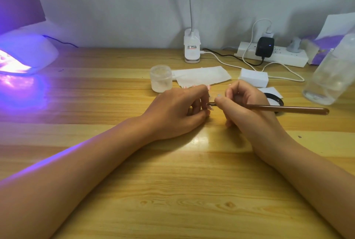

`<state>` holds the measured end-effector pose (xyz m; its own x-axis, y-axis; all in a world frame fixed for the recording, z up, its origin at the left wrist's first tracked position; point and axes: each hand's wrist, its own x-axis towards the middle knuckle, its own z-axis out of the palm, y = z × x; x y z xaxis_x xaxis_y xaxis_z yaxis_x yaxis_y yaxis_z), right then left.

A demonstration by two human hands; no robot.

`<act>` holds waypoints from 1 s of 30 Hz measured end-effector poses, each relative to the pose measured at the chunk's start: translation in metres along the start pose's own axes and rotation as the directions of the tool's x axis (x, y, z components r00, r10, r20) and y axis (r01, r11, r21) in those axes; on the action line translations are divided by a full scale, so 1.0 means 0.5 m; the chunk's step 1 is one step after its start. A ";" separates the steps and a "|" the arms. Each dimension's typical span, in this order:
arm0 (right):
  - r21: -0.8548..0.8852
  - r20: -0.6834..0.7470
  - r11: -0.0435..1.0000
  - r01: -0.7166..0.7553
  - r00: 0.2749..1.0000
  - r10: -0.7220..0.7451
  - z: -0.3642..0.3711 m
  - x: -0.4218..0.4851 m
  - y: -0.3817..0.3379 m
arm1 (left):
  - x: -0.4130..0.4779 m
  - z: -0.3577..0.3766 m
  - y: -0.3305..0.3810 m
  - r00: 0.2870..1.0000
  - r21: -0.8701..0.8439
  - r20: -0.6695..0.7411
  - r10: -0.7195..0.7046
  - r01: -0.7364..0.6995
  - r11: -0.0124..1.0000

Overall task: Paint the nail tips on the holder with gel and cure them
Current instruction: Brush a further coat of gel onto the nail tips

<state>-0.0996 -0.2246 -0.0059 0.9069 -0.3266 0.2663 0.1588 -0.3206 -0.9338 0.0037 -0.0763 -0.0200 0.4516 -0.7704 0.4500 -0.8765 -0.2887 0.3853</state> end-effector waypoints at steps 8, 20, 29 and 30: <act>-0.123 0.031 0.991 0.043 0.999 -0.039 0.005 -0.003 -0.012 | 0.000 0.003 -0.005 1.000 -0.005 -0.007 0.017 -0.017 1.000; -0.031 0.005 0.999 0.016 1.000 -0.015 0.001 -0.001 -0.001 | 0.000 0.003 -0.007 1.000 0.007 -0.010 0.008 -0.008 1.000; 0.001 0.001 1.000 0.011 1.000 -0.011 0.002 0.001 0.002 | 0.001 0.004 -0.006 1.000 0.014 -0.009 0.009 -0.008 1.000; -0.011 0.007 1.000 0.013 1.000 -0.012 0.001 0.000 0.002 | 0.001 0.004 -0.006 1.000 0.015 -0.009 0.008 -0.007 1.000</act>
<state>-0.0990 -0.2246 -0.0069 0.9076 -0.3161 0.2762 0.1658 -0.3345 -0.9277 0.0062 -0.0768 -0.0226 0.4465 -0.7672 0.4604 -0.8821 -0.2914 0.3700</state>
